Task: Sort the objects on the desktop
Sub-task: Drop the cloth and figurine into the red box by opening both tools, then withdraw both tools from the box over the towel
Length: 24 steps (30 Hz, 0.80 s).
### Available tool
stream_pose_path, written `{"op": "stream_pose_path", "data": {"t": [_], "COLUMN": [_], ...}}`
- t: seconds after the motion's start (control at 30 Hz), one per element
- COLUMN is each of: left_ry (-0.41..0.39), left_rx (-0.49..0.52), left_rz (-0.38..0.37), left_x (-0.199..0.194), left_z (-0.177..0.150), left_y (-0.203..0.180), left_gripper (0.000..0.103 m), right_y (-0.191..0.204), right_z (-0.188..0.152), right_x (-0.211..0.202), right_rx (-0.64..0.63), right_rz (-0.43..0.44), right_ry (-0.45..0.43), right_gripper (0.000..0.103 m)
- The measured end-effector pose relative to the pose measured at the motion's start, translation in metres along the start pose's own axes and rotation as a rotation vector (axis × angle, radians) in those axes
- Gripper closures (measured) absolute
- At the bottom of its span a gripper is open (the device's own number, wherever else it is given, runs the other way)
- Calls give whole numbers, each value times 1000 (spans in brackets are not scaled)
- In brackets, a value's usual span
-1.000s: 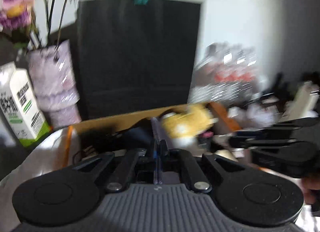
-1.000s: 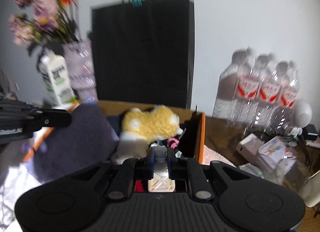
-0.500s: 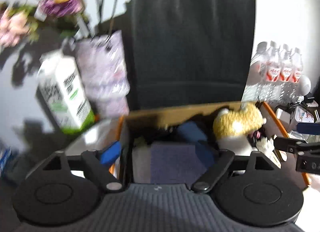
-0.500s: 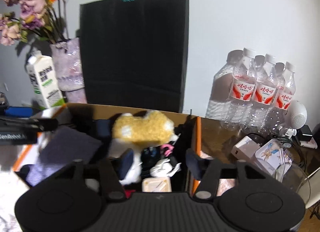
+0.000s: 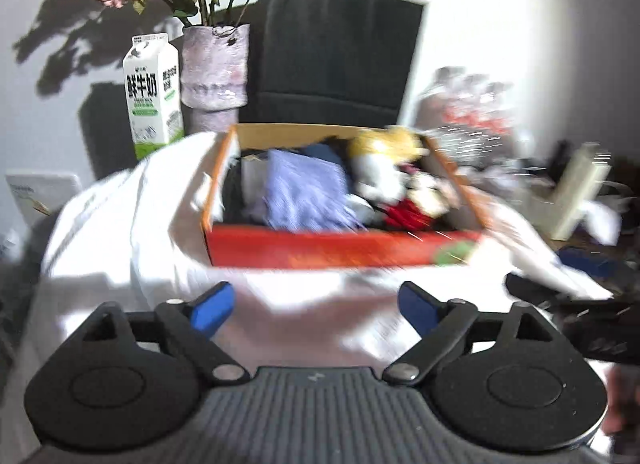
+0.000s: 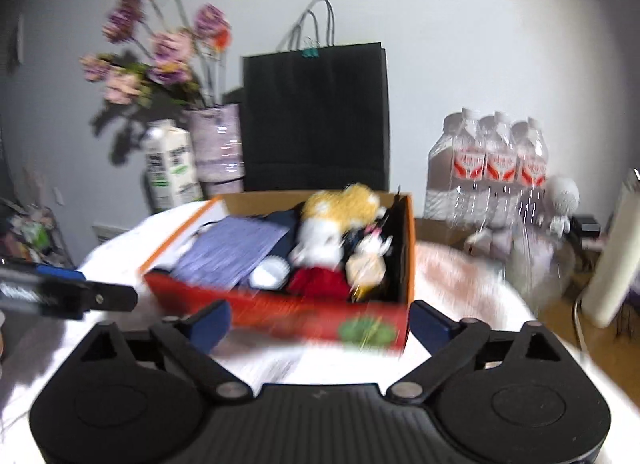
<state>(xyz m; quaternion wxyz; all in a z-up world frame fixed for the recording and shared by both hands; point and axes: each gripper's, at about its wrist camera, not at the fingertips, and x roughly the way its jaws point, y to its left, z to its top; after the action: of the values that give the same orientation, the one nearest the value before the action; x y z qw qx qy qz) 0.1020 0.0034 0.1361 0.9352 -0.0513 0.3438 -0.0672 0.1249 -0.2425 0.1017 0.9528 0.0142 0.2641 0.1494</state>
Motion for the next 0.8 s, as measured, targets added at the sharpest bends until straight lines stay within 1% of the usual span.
{"op": "stream_pose_path", "data": {"t": [0.03, 0.1, 0.17, 0.27, 0.33, 0.43, 0.5, 0.6, 0.8], "left_ry": [-25, -74, -91, -94, -96, -114, -110, -82, -78], "left_rx": [-12, -36, -45, -58, -57, 10, 28, 38, 40], "left_rz": [-25, -60, -75, -27, 18, 56, 57, 43, 61], "left_x": [-16, -42, -60, -74, -80, -92, -99, -100, -87], "left_z": [-15, -48, -81, -127, -153, -186, -202, -211, -210], "left_y": [1, 4, 3, -3, -9, -22, -27, -33, -35], "left_gripper": [5, 2, 0, 0, 0, 0, 0, 0, 0], "right_y": [1, 4, 9, 19, 26, 38, 45, 53, 52], "right_z": [-16, -49, -79, -115, -134, -157, -169, -182, -192], "right_x": [-15, -41, -62, -92, -111, -136, -149, -160, -149], "right_rx": [12, 16, 17, 15, 11, -22, -77, -125, -118], "right_rz": [13, 42, 32, 11, 27, 30, 15, -10, -41], "right_ry": [-10, -16, -9, -33, -64, -113, -143, -178, -154], "right_gripper": [4, 2, 2, 2, 2, 2, 2, 1, 1]}}
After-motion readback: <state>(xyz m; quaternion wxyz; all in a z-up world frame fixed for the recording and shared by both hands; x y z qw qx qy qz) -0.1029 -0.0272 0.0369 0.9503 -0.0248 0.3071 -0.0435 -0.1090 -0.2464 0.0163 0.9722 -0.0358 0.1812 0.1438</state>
